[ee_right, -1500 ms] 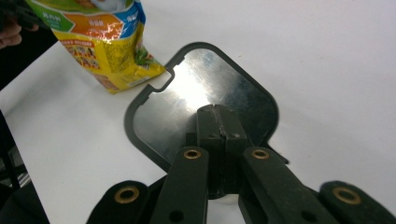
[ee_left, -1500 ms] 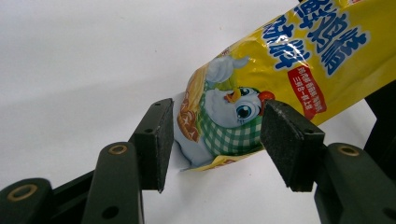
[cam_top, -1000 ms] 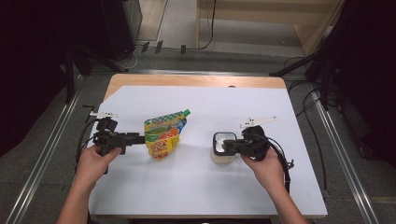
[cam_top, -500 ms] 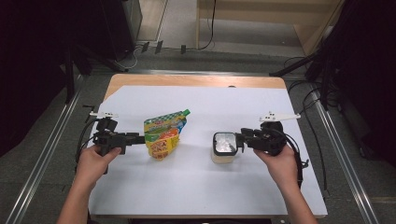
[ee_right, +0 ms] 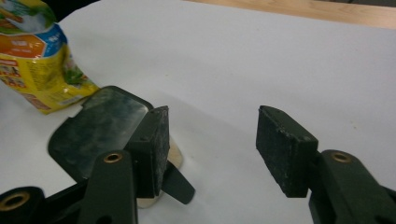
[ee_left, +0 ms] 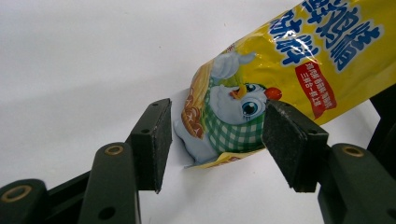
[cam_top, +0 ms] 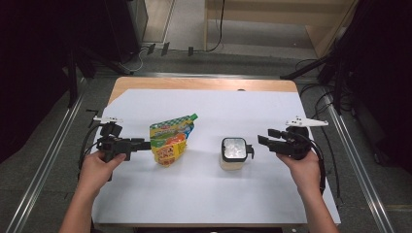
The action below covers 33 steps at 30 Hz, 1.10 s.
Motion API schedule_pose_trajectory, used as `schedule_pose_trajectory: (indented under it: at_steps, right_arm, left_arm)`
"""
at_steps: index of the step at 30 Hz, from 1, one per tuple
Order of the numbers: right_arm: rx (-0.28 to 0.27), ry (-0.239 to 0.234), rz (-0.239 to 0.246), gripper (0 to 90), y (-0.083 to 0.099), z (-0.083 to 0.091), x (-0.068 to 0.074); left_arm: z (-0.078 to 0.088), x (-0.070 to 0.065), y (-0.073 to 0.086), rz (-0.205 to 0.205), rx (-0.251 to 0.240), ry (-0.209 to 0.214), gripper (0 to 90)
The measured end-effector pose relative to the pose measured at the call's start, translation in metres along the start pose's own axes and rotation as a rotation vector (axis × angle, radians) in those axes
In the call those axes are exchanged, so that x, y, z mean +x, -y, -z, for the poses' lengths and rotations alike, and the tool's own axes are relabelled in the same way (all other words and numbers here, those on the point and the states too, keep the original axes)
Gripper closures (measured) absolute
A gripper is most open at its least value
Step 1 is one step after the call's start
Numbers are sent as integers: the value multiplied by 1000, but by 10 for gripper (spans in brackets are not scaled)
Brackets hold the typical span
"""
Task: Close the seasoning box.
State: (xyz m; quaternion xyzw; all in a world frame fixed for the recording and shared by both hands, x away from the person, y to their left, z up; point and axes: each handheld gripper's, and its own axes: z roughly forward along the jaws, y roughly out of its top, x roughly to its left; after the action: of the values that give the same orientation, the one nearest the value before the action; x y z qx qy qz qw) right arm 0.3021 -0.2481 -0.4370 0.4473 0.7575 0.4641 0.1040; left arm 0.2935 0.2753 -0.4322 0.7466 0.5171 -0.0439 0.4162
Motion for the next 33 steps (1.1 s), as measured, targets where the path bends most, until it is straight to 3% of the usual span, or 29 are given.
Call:
schedule_pose_trajectory:
  at_steps: [5, 7, 15, 24, 33]
  right_arm:
    - [-10, 18, -32, 377, 9, 1, -17]
    - [-35, 62, -28, 345, 13, 0, -22]
    - [-19, 106, -49, 312, 27, -4, -41]
    - [-7, 126, -63, 289, 35, -8, -49]
    - [3, 126, -55, 285, 36, -11, -47]
  left_arm:
    - [0, 0, 0, 3, 1, -1, 429]
    - [-1, 0, 0, 4, 2, 0, 429]
    - [-1, 2, 1, 6, 5, -7, 426]
    - [-2, 3, 1, 7, 10, -8, 422]
    - [-3, 3, 1, 9, 14, -12, 416]
